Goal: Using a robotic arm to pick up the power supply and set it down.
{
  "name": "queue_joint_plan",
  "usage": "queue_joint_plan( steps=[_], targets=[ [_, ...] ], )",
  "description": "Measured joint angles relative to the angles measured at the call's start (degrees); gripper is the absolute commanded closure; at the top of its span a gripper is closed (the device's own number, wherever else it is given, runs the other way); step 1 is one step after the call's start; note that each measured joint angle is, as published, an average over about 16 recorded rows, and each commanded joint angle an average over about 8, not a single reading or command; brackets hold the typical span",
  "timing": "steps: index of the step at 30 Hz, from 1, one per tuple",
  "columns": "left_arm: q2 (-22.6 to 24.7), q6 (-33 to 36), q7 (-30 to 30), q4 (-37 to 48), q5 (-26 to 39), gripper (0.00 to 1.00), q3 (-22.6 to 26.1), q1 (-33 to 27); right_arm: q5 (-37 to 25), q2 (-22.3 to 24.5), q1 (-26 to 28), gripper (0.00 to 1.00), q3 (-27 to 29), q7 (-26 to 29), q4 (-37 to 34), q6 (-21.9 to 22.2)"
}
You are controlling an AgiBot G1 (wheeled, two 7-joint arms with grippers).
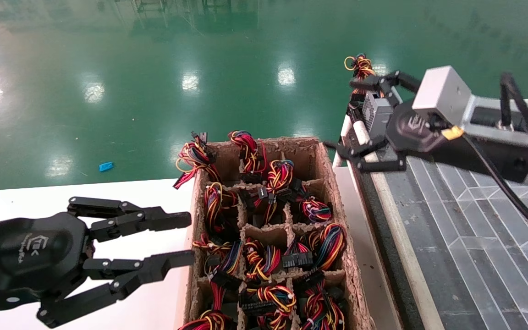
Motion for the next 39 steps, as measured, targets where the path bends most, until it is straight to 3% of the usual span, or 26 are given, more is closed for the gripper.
queue_joint_plan(
  steps=[27,39],
  targets=[
    [0.0,0.0,0.0,0.0,0.0,0.0,0.0,0.0,21.45,6.72,-14.84,0.0,3.58,15.52,10.37,-16.61],
    [-0.01,-0.01,0.0,0.01,-0.01,0.0,-0.01,0.01,25.23,7.9,-17.43,0.0,4.27,17.94,12.16,-19.48]
  ],
)
